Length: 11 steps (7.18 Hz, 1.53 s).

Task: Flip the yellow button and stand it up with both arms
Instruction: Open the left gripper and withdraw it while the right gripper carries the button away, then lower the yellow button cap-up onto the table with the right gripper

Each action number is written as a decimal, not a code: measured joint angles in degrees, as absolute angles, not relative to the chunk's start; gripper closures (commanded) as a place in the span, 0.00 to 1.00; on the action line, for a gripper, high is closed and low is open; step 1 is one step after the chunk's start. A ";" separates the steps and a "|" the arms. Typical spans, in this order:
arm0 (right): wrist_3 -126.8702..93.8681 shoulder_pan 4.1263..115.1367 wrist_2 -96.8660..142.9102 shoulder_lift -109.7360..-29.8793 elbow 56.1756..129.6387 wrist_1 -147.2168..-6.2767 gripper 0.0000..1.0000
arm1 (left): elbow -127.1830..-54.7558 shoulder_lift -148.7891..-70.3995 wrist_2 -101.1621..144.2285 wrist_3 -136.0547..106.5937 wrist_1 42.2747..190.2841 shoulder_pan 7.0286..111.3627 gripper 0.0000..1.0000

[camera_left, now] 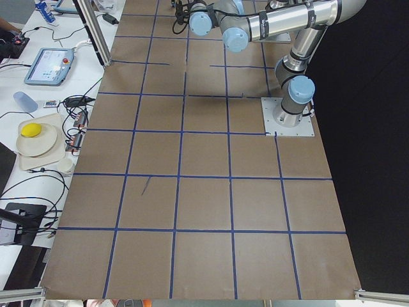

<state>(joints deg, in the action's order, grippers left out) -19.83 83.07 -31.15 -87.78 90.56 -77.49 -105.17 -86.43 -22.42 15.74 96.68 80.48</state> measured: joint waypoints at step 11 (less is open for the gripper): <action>68.03 80.09 -89.39 -91.47 111.74 -108.90 0.87 | -102.01 -90.26 -87.51 8.11 78.10 85.29 0.00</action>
